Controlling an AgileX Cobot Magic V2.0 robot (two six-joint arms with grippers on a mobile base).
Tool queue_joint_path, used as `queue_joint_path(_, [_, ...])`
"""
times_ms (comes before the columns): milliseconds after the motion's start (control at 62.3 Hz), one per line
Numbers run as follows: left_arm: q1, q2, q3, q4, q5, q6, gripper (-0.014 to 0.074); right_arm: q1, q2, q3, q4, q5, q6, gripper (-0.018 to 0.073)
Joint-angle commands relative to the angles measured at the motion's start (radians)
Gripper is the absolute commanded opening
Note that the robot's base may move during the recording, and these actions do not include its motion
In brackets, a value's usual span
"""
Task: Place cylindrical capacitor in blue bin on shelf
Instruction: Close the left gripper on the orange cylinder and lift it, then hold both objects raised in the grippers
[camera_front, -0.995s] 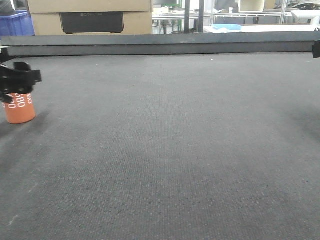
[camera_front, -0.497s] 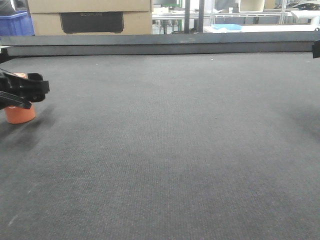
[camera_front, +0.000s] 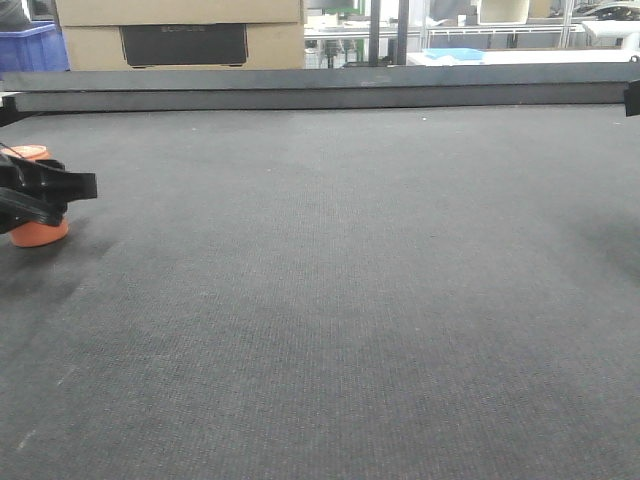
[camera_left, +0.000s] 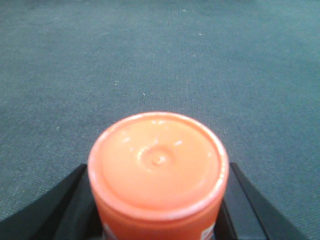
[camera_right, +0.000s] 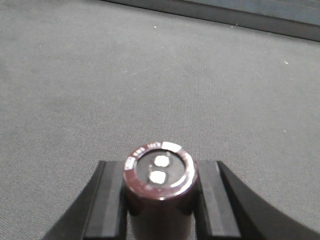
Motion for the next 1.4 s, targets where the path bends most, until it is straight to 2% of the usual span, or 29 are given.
queue_joint_path(0, [-0.005, -0.064, -0.007, -0.005, 0.021, -0.008, -0.0111, 0.002, -0.01, -0.004, -0.006, -0.024, -0.004, -0.0154])
queue_joint_path(112, [-0.005, -0.176, -0.034, -0.005, 0.185, -0.008, -0.0111, 0.002, -0.01, -0.004, -0.003, -0.022, -0.004, -0.0154])
queue_joint_path(209, [-0.002, -0.304, -0.103, 0.005, 0.434, 0.015, -0.0111, 0.002, -0.01, -0.017, 0.009, -0.007, -0.004, -0.0154])
queue_joint_path(337, [-0.002, -0.439, -0.203, 0.01, 0.67, 0.057, -0.0111, 0.002, -0.044, -0.117, 0.014, 0.24, -0.004, -0.0154])
queue_joint_path(465, [-0.002, -0.534, -0.306, 0.067, 0.86, 0.079, -0.0111, 0.002, -0.076, -0.263, 0.014, 0.524, -0.004, -0.0154])
queue_joint_path(658, [-0.002, -0.602, -0.443, 0.172, 1.166, 0.079, -0.0111, 0.002, -0.115, -0.453, 0.08, 0.788, -0.004, -0.0154])
queue_joint_path(802, [-0.002, -0.641, -0.514, 0.191, 1.353, 0.079, -0.0111, 0.002, -0.17, -0.54, 0.146, 0.923, -0.004, -0.0154])
queue_joint_path(930, [-0.001, -0.708, -0.532, 0.2, 1.429, 0.058, -0.0111, 0.013, -0.263, -0.553, 0.179, 0.96, -0.005, -0.0154])
queue_joint_path(1123, [-0.001, -0.831, -0.53, 0.343, 1.546, -0.138, -0.0111, 0.057, -0.405, -0.553, 0.2, 1.064, -0.005, -0.0154])
queue_joint_path(1380, [-0.001, -0.992, -0.457, 0.351, 1.608, -0.167, -0.0111, 0.105, -0.536, -0.553, 0.203, 1.19, -0.005, -0.0154])
